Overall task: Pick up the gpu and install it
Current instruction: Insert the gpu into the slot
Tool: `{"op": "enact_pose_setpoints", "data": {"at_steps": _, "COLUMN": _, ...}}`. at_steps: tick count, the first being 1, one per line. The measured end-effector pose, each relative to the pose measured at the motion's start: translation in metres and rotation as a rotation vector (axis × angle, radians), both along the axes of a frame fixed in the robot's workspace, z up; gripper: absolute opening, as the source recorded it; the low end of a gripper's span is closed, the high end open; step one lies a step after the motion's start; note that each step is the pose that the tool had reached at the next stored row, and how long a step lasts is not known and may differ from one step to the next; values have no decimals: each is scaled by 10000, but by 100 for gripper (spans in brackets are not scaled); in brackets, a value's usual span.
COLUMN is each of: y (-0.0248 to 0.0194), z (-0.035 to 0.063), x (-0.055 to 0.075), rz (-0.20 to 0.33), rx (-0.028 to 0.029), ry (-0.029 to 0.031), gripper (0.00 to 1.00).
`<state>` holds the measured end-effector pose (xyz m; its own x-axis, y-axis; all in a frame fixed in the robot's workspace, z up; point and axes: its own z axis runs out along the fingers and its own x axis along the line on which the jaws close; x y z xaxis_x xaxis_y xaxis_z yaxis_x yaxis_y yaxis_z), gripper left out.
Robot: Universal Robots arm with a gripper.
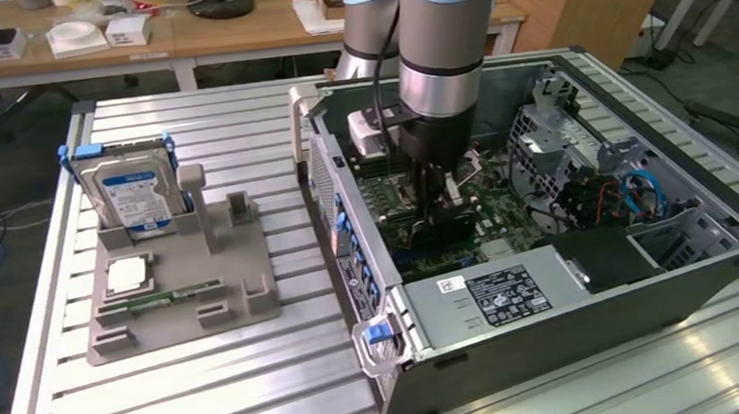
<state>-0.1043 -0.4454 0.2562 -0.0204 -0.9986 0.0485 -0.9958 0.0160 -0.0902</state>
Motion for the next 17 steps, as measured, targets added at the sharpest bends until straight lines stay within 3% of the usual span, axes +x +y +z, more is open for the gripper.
{"op": "enact_pose_setpoints", "data": {"at_steps": 17, "y": 3, "z": 217, "x": 0, "rz": -1, "rx": 1, "ry": -11, "gripper": 33}}
